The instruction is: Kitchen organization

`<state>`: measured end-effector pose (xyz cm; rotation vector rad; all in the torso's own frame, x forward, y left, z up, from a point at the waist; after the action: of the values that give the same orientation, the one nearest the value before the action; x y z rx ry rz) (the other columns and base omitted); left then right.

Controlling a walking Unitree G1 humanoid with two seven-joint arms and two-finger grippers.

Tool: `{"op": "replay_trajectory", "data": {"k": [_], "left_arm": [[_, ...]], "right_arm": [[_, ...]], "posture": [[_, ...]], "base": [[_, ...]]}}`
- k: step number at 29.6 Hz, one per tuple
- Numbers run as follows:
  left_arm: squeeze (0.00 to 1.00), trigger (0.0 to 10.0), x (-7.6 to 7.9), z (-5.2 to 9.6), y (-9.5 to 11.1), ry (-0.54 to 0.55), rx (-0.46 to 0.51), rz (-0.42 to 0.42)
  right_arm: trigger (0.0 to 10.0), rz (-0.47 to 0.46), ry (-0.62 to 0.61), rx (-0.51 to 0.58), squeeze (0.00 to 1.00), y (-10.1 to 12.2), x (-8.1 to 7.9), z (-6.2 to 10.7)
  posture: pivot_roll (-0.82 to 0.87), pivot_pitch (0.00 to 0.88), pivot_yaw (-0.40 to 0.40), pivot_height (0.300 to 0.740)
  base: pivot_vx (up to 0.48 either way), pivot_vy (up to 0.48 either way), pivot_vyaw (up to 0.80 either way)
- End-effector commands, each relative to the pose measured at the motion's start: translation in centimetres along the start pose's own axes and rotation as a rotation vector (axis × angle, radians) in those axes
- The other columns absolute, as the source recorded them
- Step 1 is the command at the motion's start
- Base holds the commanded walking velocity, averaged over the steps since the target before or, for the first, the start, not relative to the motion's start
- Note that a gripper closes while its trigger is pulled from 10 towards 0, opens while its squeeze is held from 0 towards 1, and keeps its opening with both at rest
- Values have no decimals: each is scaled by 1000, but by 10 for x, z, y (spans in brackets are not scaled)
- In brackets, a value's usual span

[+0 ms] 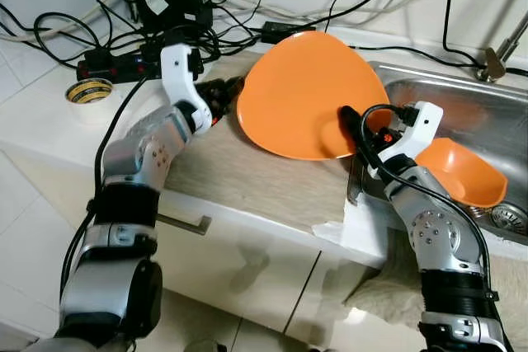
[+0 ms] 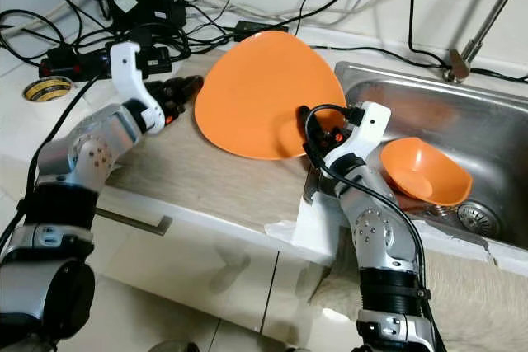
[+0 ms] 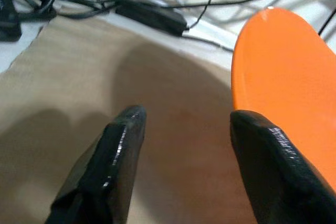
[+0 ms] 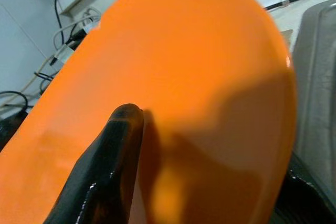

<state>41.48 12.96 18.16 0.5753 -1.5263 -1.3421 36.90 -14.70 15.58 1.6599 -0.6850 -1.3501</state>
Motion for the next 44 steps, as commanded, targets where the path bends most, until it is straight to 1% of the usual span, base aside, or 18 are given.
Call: {"op": "replay_trajectory", "data": {"k": [1, 5, 7, 8, 12, 13, 14, 18, 23, 26, 27, 32, 34, 38, 41, 42, 43, 44], "left_arm": [[1000, 10000, 3, 4, 7, -27, 5, -38], [1000, 10000, 7, 10, 8, -70, 8, -45], [1000, 10000, 14, 16, 7, -114, 4, -56], [1000, 10000, 14, 16, 7, -114, 4, -56], [1000, 10000, 23, 22, 8, -164, 8, -61], [533, 10000, 26, 24, 8, -181, 5, -61], [0, 10000, 28, 25, 7, -192, 2, -63], [0, 10000, 35, 32, 5, -232, -11, -56], [0, 10000, 35, 34, 5, -234, -11, -43], [0, 10000, 35, 35, 4, -230, -14, -42], [0, 10000, 35, 35, 4, -230, -14, -42], [0, 10000, 37, 35, -1, -232, -28, -32], [0, 10000, 38, 34, -3, -233, -33, -28], [0, 10000, 37, 33, -4, -233, -37, -26], [0, 10000, 38, 32, -5, -235, -40, -26], [0, 10000, 38, 32, -5, -235, -40, -26], [0, 10000, 38, 32, -5, -236, -42, -25], [0, 10000, 38, 32, -5, -236, -42, -25]], "right_arm": [[0, 12, 15, 32, 0, 7, -3, 1], [0, 16, 15, 30, 0, 7, -2, 1], [0, 22, 16, 30, 0, 8, -2, 1], [0, 22, 16, 30, 0, 8, -2, 1], [0, 32, 16, 34, 0, 11, 0, 0], [0, 35, 15, 36, 0, 12, 0, 0], [0, 38, 16, 38, 0, 13, 0, 0], [0, 67, 12, 49, 0, 19, 3, -2], [0, 103, 9, 67, 0, 30, 7, -4], [0, 120, 6, 92, 0, 41, 9, -7], [0, 120, 6, 92, 0, 41, 9, -7], [0, 154, 1, 154, 0, 63, 10, -10], [0, 171, -16, 181, 0, 73, 15, -10], [0, 205, -72, 225, 0, 93, 31, -9], [0, 230, -113, 249, 0, 104, 42, -7], [0, 230, -113, 249, 0, 104, 42, -7], [0, 250, -148, 262, 0, 111, 52, -4], [0, 250, -148, 262, 0, 111, 52, -4]], "posture": [[-31, 0, -9, 740], [-24, 0, -11, 740], [-20, 0, -11, 740], [-20, 0, -11, 740], [-16, 0, -12, 740], [-16, 0, -12, 740], [-16, 0, -12, 740], [-14, 0, -13, 740], [-13, 0, -14, 740], [-13, 0, -13, 740], [-13, 0, -13, 740], [-17, 0, -7, 740], [-18, 0, -6, 740], [-21, 0, -1, 740], [-22, 0, -1, 740], [-22, 0, -1, 740], [-24, 0, 1, 740], [-24, 0, 1, 740]], "base": [[0, 0, 0], [0, 0, 0], [0, 0, 0], [0, 0, 0], [0, 0, 0], [0, 0, 0], [0, 0, 0], [0, 0, 0], [0, 0, 0], [0, 0, 0], [0, 0, 0], [0, 0, 0], [0, 0, 0], [0, 0, 0], [0, 0, 0], [0, 0, 0], [0, 0, 0], [0, 0, 0]]}}
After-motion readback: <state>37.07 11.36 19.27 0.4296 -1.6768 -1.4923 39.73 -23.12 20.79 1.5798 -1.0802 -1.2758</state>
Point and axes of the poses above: a point about 5 cm out from each wrist's last joint towards the gripper, its own z axis pointing back from the gripper into the wrist, its own y axis along the axis of the wrist's last joint, x = y × z, the point moved 5 cm from there along -z, pointing out of the wrist towards the gripper
